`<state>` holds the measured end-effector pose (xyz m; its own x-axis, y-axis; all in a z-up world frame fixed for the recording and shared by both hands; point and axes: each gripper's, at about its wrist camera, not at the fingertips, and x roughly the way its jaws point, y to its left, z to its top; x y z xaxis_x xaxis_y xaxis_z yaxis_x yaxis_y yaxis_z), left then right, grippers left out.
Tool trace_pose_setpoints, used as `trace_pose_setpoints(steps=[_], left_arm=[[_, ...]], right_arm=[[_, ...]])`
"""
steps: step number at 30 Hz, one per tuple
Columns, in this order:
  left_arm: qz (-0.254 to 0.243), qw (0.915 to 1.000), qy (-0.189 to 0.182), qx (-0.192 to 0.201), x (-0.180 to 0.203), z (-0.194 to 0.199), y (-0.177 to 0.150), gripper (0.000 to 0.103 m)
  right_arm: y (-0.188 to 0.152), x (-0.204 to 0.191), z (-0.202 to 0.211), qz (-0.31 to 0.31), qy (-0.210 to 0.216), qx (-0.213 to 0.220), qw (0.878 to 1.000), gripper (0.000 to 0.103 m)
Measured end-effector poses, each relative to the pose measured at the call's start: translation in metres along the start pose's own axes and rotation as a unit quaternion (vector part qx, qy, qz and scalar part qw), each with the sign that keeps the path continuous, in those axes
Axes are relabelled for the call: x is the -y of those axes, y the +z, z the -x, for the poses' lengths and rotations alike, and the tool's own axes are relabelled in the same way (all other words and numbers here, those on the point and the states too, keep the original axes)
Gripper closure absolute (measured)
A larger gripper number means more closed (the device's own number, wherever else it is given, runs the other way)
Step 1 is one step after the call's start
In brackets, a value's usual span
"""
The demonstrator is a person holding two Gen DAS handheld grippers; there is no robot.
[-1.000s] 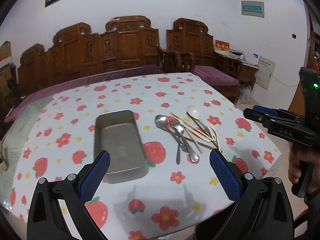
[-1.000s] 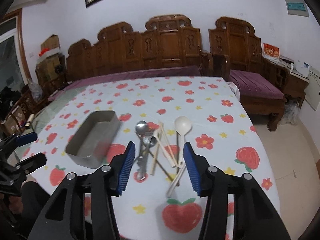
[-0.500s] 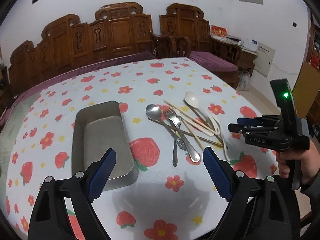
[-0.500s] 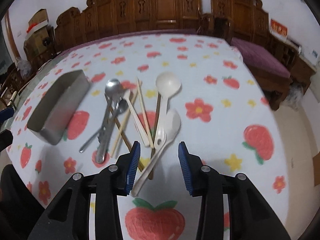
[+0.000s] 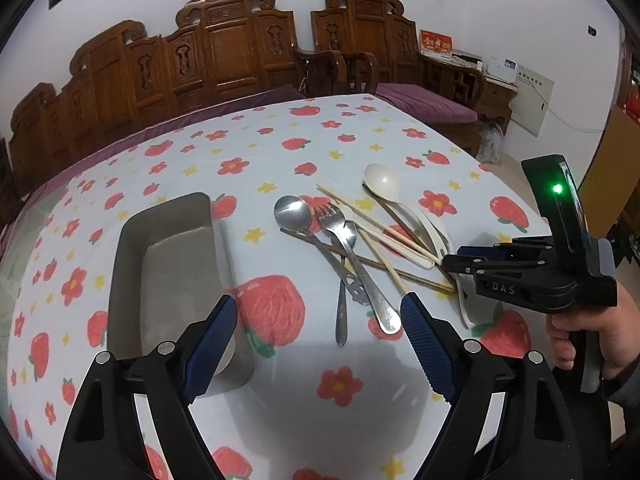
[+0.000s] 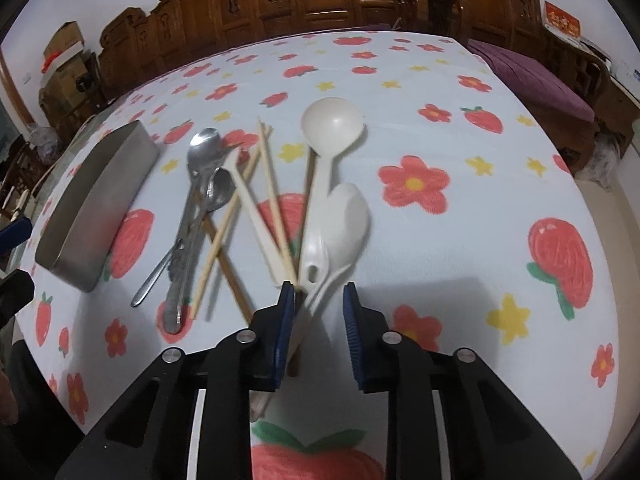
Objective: Organize utensils
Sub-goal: 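Reach into the utensil pile and grasp the white plastic spoon with the right tool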
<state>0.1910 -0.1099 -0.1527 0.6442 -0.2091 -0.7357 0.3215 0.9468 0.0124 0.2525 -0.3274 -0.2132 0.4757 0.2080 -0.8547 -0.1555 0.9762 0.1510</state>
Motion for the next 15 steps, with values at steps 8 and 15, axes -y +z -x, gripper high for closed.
trace_pose_setpoints(steps=[8,15], left_arm=[[0.008,0.9999,-0.007,-0.01,0.004,-0.023,0.008,0.026],[0.013,0.9997,-0.006,-0.021,0.006,-0.041,0.011,0.027]], right_arm=[[0.0,0.019,-0.002,-0.035,-0.006,-0.01,0.999,0.079],[0.001,0.017,-0.003,-0.017,-0.028,-0.009,0.999,0.084]])
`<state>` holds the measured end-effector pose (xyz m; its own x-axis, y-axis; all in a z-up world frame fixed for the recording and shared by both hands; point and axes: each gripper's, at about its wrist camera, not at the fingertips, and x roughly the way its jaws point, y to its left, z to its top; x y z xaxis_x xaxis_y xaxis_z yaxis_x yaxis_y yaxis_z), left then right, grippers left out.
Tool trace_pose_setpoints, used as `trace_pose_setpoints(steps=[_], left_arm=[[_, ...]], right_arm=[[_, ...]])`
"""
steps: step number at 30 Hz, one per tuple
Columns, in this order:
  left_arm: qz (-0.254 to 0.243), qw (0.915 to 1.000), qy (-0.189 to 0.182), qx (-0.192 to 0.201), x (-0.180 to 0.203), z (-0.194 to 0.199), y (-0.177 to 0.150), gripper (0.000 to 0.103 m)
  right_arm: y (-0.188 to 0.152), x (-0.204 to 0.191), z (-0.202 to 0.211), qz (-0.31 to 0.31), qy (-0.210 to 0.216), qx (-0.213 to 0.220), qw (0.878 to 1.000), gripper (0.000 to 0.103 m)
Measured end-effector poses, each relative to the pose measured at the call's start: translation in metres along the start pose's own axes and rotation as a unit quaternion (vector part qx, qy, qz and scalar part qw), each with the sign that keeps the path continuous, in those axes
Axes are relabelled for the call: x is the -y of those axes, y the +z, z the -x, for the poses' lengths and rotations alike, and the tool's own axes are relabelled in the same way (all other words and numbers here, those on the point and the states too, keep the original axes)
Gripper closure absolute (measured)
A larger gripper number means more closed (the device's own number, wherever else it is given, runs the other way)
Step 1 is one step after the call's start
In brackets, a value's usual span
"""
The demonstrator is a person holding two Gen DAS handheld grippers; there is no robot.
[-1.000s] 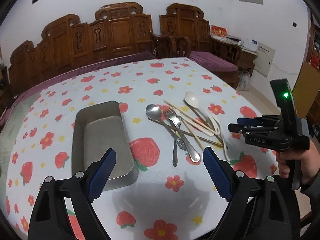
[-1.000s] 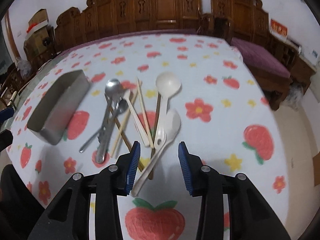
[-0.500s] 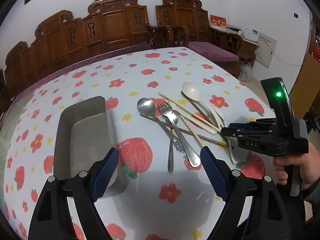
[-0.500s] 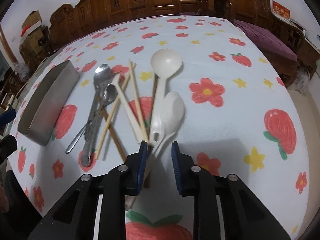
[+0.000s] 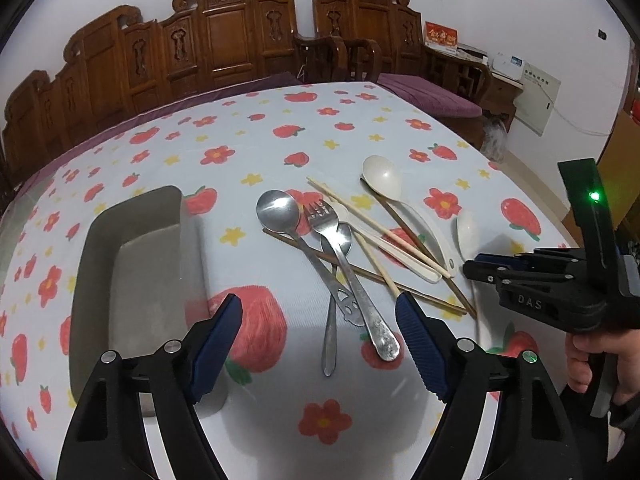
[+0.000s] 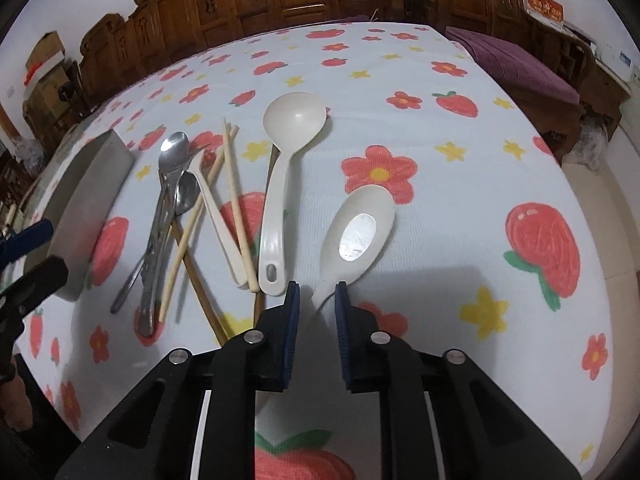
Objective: Organize utensils
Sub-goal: 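Reach into the utensil pile and grasp the white plastic spoon with the right tool, then grasp the steel fork by its handle with the left tool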
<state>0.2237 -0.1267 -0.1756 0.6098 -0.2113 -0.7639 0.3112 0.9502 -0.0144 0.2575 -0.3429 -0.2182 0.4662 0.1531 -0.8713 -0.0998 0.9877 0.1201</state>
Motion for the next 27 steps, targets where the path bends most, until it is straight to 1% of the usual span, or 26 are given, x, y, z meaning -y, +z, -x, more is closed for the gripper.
trace_pose_setpoints(steps=[1,2,3,6,8,10,11,12,13,15,17,18,19,22,27], left_arm=[[0.0,1.0,0.0,0.0,0.0,-0.001,0.001,0.027],[0.001,1.0,0.0,0.0,-0.001,-0.003,0.001,0.027],[0.003,1.0,0.0,0.0,-0.001,-0.003,0.002,0.027],[0.01,0.9999,-0.003,0.0,-0.003,-0.005,0.003,0.027],[0.013,0.9999,-0.002,0.0,-0.004,-0.006,0.003,0.027],[0.013,0.9999,-0.002,0.0,-0.003,-0.007,0.004,0.027],[0.013,0.9999,-0.001,0.0,-0.003,-0.008,0.004,0.027],[0.013,0.9999,-0.001,0.0,-0.003,-0.008,0.004,0.027],[0.014,0.9999,0.0,0.0,-0.003,-0.009,0.004,0.027],[0.012,0.9999,0.001,0.0,-0.003,-0.011,0.006,0.027],[0.008,1.0,0.003,0.001,-0.001,-0.013,0.009,0.031],[0.006,1.0,0.003,-0.001,0.0,-0.016,0.011,0.034],[0.005,1.0,0.002,-0.004,0.001,-0.019,0.013,0.037],[0.004,0.9999,-0.007,-0.011,0.005,-0.029,0.018,0.043],[0.005,0.9995,-0.009,-0.03,0.012,-0.051,0.023,0.052]], right_arm=[[0.0,-0.001,0.001,0.006,-0.008,0.002,1.0,0.083],[0.0,0.0,0.001,0.007,-0.012,0.006,1.0,0.08],[0.001,0.001,0.001,0.004,-0.013,0.005,1.0,0.079],[0.0,0.003,0.0,0.006,-0.02,0.003,1.0,0.073],[0.0,0.0,0.0,0.016,-0.028,0.002,0.999,0.071],[-0.001,-0.005,-0.001,0.021,-0.026,-0.001,0.999,0.06],[-0.002,-0.007,-0.001,0.026,-0.03,-0.002,0.999,0.06],[-0.003,-0.012,-0.002,0.042,-0.047,-0.005,0.998,0.06],[-0.003,-0.015,-0.002,0.047,-0.052,-0.005,0.998,0.06],[-0.003,-0.012,-0.002,0.042,-0.051,-0.011,0.998,0.06],[-0.003,-0.009,0.0,0.043,-0.053,-0.015,0.998,0.072],[-0.003,-0.006,0.001,0.042,-0.056,-0.017,0.997,0.09],[-0.003,-0.004,0.002,0.043,-0.062,-0.017,0.997,0.095],[-0.003,0.006,0.003,0.037,-0.058,-0.02,0.997,0.095],[-0.003,0.016,0.005,0.026,-0.057,-0.016,0.998,0.095]])
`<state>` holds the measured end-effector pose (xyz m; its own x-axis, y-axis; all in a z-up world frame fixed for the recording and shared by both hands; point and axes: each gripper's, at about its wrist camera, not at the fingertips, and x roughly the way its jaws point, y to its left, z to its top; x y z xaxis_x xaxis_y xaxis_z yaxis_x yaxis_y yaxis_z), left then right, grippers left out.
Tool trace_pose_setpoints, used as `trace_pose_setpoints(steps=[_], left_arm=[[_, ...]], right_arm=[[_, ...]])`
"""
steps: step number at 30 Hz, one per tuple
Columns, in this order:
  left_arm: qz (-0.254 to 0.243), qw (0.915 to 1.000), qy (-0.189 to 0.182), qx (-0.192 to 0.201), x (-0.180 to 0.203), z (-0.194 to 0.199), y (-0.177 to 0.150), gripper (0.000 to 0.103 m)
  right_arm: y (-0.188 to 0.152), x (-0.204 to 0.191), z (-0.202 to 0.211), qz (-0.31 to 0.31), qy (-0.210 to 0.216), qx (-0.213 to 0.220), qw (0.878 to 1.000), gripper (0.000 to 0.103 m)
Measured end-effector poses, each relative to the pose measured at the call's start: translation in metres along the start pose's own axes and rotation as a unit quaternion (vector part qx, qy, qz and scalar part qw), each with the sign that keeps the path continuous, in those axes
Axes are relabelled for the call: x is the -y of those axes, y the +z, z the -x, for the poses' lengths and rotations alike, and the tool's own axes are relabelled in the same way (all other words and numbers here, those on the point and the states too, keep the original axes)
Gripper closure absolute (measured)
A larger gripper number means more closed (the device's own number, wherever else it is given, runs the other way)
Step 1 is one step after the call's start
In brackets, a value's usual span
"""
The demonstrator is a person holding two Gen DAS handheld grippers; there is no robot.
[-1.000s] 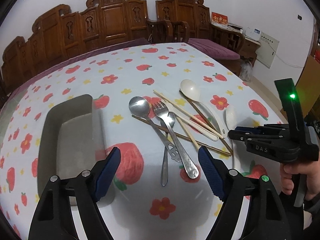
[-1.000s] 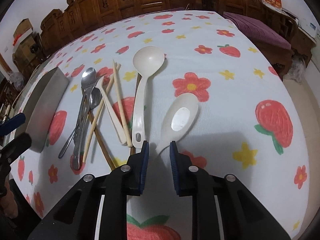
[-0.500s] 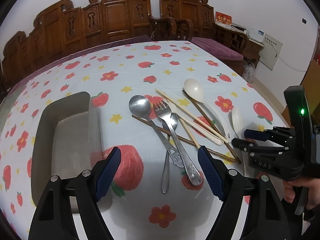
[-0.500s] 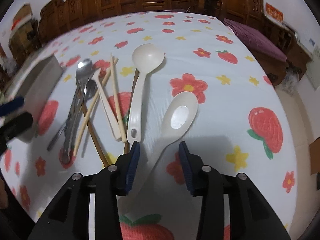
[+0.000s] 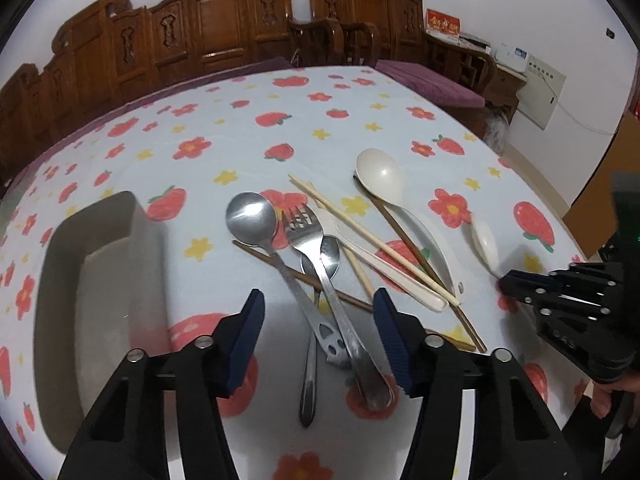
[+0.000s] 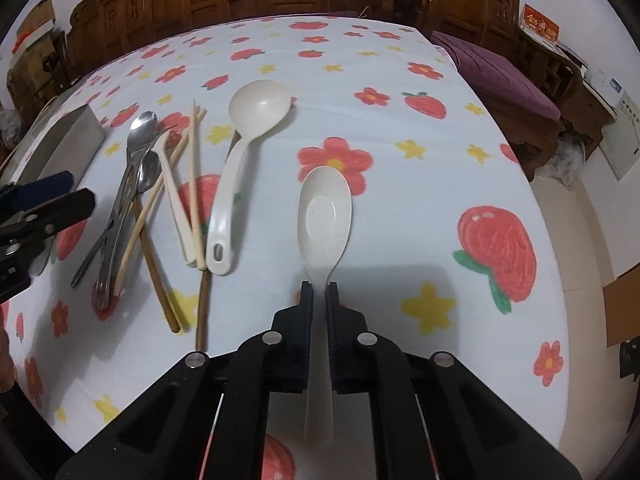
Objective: Organize utensils
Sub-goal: 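Grasp the steel fork by its handle with the left tool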
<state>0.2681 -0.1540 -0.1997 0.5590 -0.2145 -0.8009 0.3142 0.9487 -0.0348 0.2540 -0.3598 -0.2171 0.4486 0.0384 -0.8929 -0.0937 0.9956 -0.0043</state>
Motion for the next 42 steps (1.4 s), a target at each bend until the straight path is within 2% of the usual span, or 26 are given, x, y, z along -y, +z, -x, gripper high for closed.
trace_pose_setpoints(steps=[5,8,10,12,15,23,26,30,32,42], left_arm=[[0.009,0.9998,0.003,-0.018,-0.003,-0.02,0.005,0.065],[0.017,0.9994,-0.006,-0.03,-0.005,-0.028,0.005,0.073],[0.019,0.9991,-0.013,-0.035,-0.004,-0.029,0.004,0.082],[0.014,0.999,-0.021,-0.038,0.0,-0.028,0.001,0.085],[0.002,0.9985,-0.029,-0.046,0.008,-0.027,-0.005,0.086],[-0.021,0.9977,0.014,-0.062,0.017,-0.035,-0.001,0.086],[-0.024,0.9972,0.025,-0.066,0.017,-0.036,0.001,0.091],[-0.007,0.9973,0.003,-0.073,0.008,-0.031,-0.001,0.096],[-0.005,0.998,0.001,-0.064,0.005,-0.026,-0.002,0.101],[0.005,0.9988,-0.015,-0.046,-0.004,-0.004,-0.004,0.102]], right_arm=[[0.006,0.005,0.009,-0.007,0.008,0.019,1.0,0.095],[0.009,0.005,0.013,-0.008,0.011,0.024,1.0,0.095],[0.01,0.006,0.014,-0.008,0.012,0.026,1.0,0.095],[0.01,0.005,0.014,-0.009,0.013,0.027,1.0,0.095],[0.011,0.005,0.014,-0.01,0.014,0.028,0.999,0.095],[0.013,0.005,0.019,-0.011,0.019,0.034,0.999,0.095],[0.013,0.003,0.021,-0.009,0.02,0.037,0.999,0.095],[0.014,0.0,0.026,-0.006,0.023,0.042,0.999,0.095],[0.015,-0.001,0.028,-0.004,0.024,0.044,0.999,0.095],[0.019,-0.015,0.043,0.007,0.032,0.06,0.998,0.095]])
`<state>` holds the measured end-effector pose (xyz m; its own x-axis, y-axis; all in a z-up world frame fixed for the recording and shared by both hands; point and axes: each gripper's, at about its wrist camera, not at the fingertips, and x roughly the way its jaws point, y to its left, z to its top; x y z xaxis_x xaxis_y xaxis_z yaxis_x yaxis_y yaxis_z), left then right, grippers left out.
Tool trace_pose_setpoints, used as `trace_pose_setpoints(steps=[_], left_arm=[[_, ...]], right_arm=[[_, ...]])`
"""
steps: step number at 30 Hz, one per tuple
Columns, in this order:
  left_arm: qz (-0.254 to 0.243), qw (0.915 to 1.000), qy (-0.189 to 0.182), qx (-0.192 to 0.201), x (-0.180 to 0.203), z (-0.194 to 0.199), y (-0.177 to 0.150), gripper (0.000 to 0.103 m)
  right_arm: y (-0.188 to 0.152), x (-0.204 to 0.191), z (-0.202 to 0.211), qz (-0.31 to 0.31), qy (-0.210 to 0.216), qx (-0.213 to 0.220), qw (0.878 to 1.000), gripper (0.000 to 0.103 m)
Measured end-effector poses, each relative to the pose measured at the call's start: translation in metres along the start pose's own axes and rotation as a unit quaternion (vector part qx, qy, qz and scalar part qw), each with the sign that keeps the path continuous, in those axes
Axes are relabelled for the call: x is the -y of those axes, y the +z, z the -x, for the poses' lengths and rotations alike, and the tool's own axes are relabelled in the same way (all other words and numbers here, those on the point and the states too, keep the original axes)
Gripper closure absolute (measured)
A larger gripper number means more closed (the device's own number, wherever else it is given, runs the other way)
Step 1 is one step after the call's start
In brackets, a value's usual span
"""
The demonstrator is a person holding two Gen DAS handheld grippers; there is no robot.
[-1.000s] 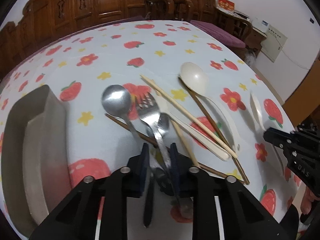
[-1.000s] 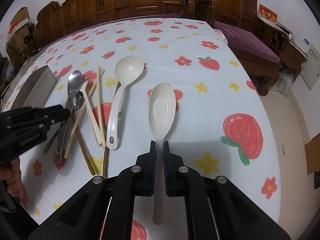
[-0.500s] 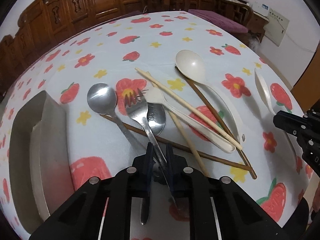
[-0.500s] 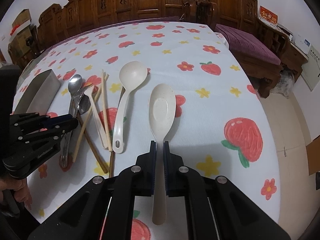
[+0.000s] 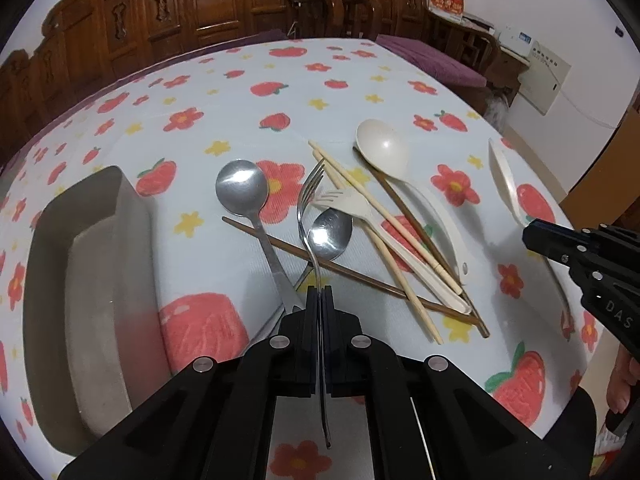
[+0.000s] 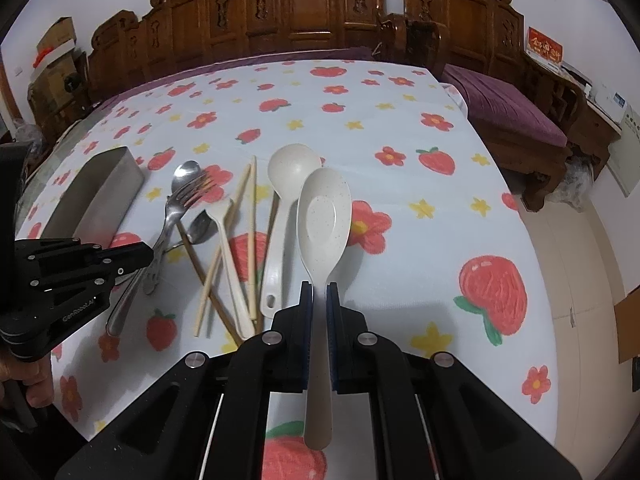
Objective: Organize utensils
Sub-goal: 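Grasp the steel fork by its handle with the left tool, then carry the steel fork into the steel tray and open the left tool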
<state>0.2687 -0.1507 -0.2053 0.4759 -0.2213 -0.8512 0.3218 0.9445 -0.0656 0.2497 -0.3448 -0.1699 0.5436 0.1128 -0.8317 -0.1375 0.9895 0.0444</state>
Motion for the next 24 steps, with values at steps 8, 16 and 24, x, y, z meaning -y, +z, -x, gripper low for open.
trace_pose_setpoints(steps=[8,16,24], left_arm=[[0.003,0.9995,-0.01,0.03,-0.012,0.035,0.004,0.102],[0.016,0.9982,0.001,0.057,-0.053,0.073,0.008,0.102],[0.044,0.9967,0.034,0.059,-0.115,0.083,0.005,0.102]], right_arm=[[0.008,-0.026,0.017,0.018,0.022,0.017,0.999,0.095],[0.021,-0.074,0.028,0.045,0.048,0.033,0.997,0.095],[0.037,-0.123,0.031,0.069,0.073,0.041,0.994,0.095]])
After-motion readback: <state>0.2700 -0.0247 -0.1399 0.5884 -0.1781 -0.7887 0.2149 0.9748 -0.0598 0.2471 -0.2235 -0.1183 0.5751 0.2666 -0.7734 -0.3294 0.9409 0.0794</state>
